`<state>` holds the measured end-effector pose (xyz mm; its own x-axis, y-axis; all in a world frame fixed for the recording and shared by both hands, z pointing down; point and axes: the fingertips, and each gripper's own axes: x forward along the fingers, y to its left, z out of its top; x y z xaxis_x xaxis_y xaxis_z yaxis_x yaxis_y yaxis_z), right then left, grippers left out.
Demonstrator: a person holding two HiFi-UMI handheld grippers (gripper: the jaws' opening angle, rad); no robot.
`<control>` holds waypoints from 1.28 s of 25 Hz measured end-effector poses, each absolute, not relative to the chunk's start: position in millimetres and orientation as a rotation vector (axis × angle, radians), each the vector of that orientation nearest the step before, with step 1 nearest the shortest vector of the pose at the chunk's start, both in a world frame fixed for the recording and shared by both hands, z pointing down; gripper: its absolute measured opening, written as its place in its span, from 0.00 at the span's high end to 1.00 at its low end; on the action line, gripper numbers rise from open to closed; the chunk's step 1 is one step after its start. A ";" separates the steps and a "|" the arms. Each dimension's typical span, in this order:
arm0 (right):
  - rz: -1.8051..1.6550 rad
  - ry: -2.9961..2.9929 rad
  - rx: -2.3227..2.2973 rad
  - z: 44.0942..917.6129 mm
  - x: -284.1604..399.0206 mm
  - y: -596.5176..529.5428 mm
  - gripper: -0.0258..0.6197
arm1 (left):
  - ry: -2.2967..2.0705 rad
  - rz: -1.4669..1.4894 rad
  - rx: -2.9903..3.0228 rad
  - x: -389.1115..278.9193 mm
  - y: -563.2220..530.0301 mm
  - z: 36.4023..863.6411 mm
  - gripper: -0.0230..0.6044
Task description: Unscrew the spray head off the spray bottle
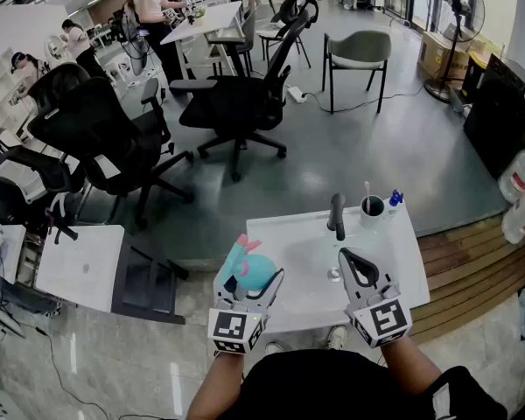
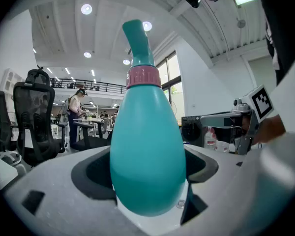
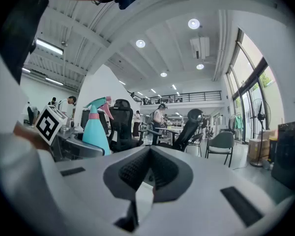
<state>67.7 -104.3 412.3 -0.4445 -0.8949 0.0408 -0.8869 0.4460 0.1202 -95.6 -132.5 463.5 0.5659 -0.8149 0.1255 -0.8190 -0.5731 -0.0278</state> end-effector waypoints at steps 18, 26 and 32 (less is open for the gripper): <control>-0.038 -2.726 1.377 420.4 52.4 -96.8 0.95 | -1.334 0.271 2.806 -52.5 -135.5 475.0 0.31; -0.084 -2.901 1.063 385.9 -7.8 -72.8 0.76 | -1.286 0.352 2.837 -39.7 -130.7 487.9 0.31; -0.104 -2.914 0.957 384.4 -33.4 -71.2 0.76 | -1.247 0.385 2.849 -32.1 -129.8 495.3 0.31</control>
<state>-33.4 -71.2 384.4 -0.8030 -0.5940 0.0480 -0.5891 0.8033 0.0872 -32.1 -129.8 495.3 0.6534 -0.7224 0.2264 -0.7243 -0.6835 -0.0907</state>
